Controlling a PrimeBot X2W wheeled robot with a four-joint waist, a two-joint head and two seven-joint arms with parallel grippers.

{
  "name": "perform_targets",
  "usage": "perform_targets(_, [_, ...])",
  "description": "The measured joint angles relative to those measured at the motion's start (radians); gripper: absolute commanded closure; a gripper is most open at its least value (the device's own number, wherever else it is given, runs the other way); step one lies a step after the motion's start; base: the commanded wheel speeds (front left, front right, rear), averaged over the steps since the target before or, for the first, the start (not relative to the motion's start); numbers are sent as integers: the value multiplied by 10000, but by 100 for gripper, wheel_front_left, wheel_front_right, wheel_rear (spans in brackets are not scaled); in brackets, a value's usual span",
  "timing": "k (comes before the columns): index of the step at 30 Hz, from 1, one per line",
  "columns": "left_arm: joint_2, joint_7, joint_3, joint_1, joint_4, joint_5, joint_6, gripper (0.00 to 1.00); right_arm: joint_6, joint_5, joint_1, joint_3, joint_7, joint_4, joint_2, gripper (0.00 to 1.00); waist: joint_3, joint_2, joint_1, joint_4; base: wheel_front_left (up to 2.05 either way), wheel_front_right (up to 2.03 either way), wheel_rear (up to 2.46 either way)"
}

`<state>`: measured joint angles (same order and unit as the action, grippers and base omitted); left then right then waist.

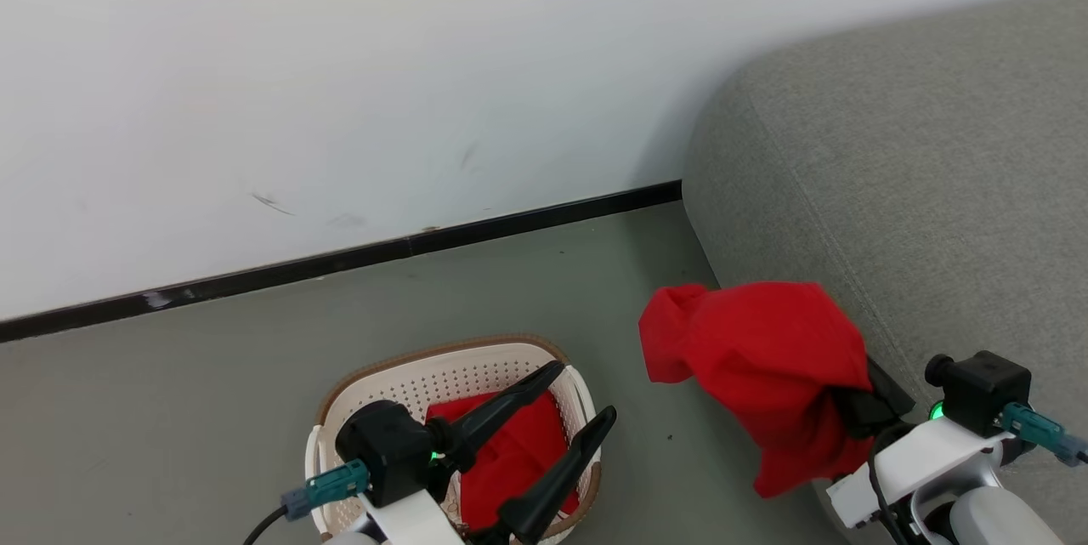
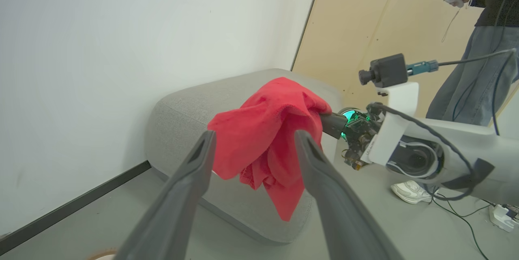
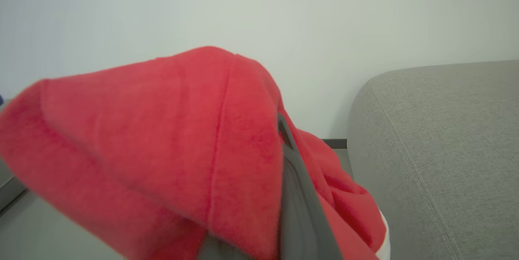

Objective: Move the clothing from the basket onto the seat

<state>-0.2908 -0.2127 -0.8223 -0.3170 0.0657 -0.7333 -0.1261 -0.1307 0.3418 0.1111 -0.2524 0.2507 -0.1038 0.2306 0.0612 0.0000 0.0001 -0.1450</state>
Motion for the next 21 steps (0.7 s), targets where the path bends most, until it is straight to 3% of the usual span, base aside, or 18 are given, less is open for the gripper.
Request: perform_targets(21, [-21, -278, -180, 215, -75, 61, 0, 0, 0, -94, -726, 752, 0, 401, 96, 100, -107, 0, 0, -1288, 0, 0, 0])
